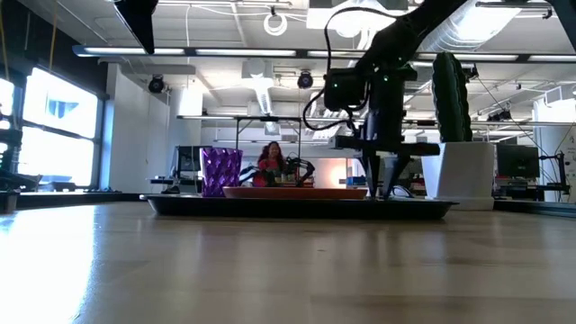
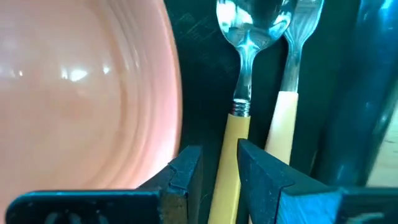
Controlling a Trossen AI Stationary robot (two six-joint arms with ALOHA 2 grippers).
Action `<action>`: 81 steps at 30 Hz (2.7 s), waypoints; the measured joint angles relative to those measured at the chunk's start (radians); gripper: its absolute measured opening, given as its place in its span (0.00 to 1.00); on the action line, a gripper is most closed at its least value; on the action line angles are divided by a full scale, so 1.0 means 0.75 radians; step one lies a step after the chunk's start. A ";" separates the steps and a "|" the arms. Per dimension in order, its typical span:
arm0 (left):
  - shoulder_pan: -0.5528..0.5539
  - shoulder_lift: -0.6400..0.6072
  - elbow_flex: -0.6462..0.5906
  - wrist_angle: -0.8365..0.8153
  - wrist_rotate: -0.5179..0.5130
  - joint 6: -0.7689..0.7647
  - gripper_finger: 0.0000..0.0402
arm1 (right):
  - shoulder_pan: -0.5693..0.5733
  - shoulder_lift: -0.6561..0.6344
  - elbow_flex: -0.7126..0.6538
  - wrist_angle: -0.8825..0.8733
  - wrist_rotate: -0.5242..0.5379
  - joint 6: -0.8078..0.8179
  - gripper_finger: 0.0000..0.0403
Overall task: Pick and place plate/cup/fork/spoon on tray
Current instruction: Return to Home Position
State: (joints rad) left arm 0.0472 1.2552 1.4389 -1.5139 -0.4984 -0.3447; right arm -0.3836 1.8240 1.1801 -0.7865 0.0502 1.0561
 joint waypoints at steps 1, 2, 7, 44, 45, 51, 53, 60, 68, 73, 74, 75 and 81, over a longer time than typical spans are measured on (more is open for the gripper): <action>0.000 0.000 0.000 0.001 0.000 0.000 0.36 | 0.000 0.000 0.016 -0.024 0.000 -0.002 0.22; 0.000 0.000 0.000 0.000 0.001 0.000 0.36 | 0.000 0.000 0.037 -0.060 0.000 -0.003 0.22; 0.000 -0.016 -0.001 0.002 0.004 0.002 0.36 | 0.006 0.000 0.150 -0.283 0.034 -0.021 0.22; -0.225 -1.056 -0.839 0.972 0.066 0.059 0.36 | 0.435 -0.001 1.127 -0.522 0.481 -0.478 0.22; -0.225 -1.084 -0.872 1.002 0.066 0.059 0.36 | 0.440 -0.001 1.130 -0.523 0.481 -0.477 0.22; -0.225 -1.220 -1.055 1.156 0.066 0.060 0.36 | 0.453 -0.001 1.131 -0.523 0.395 -0.441 0.22; -0.225 -1.256 -1.107 1.193 0.069 0.081 0.36 | 0.453 -0.001 1.131 -0.524 0.353 -0.445 0.22; -0.225 -1.363 -1.298 1.443 0.129 0.150 0.36 | 0.453 -0.001 1.131 -0.526 0.311 -0.423 0.22; -0.225 -1.490 -1.520 1.664 0.235 0.183 0.36 | 0.437 -0.013 1.131 -0.536 0.303 -0.508 0.22; -0.225 -1.571 -1.618 1.715 0.235 0.172 0.36 | 0.418 -0.058 1.130 -0.541 0.303 -0.577 0.22; -0.225 -1.586 -1.636 1.726 0.234 0.172 0.36 | 0.414 -0.073 1.130 -0.544 0.304 -0.592 0.22; -0.225 -1.602 -1.657 1.742 0.234 0.172 0.36 | 0.409 -0.089 1.130 -0.545 0.306 -0.608 0.22; -0.224 -1.665 -1.757 1.808 0.233 0.171 0.36 | 0.372 -0.208 1.130 -0.543 0.396 -0.689 0.22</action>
State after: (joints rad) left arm -0.1211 0.0069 0.1211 -0.1576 -0.3233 -0.2162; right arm -0.1044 1.6683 2.0277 -1.1940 0.3475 0.5391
